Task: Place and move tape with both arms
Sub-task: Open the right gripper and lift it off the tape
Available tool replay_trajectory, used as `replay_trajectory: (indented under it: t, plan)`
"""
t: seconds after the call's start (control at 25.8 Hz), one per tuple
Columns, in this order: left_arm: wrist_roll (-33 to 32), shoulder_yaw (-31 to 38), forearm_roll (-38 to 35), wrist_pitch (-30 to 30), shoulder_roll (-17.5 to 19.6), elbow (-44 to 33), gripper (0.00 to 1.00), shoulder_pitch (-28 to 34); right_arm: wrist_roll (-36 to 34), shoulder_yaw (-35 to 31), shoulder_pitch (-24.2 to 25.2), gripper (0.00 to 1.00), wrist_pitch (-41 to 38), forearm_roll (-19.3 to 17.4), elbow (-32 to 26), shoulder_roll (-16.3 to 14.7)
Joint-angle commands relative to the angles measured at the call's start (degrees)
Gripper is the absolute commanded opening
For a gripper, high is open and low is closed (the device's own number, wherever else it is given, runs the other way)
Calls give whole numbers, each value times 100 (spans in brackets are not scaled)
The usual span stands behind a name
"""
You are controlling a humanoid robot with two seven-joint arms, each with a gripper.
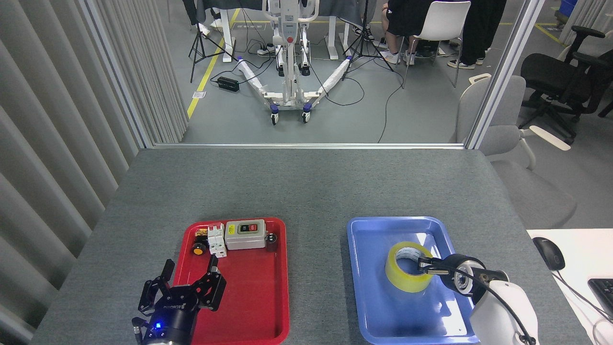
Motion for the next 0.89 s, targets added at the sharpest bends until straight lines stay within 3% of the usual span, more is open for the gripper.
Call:
replay_trajectory:
  t: [0.0, 0.19, 0.31, 0.47, 0.62, 0.78, 0.85]
  plan:
    - [-4, -8, 1, -12, -38, -39, 100, 5, -9, 0, -10, 40, 3, 6, 14, 51]
    - [67, -34, 1, -12, -73, -39, 100, 5, -62, 0, -72, 41, -41, 6, -83, 24]
    - [75, -34, 1, -12, -73, -48, 100, 5, -273, -17, 7, 45, -77, 15, -601, -11]
    - [67, -34, 1, -12, -64, -65, 100, 5, -756, -70, 473, 61, -85, 85, -1436, -63]
    - [67, -34, 1, -12, -56, -74, 100, 5, -2689, -70, 1159, 75, -85, 542, -2051, -213]
    - [67, -34, 1, -12, -47, -83, 100, 31, -4931, -70, 1721, 85, -138, 894, -2289, -213]
    - [67, -34, 1, -12, -56, -83, 100, 49, -5546, -70, 1906, 95, -314, 938, -2368, -213]
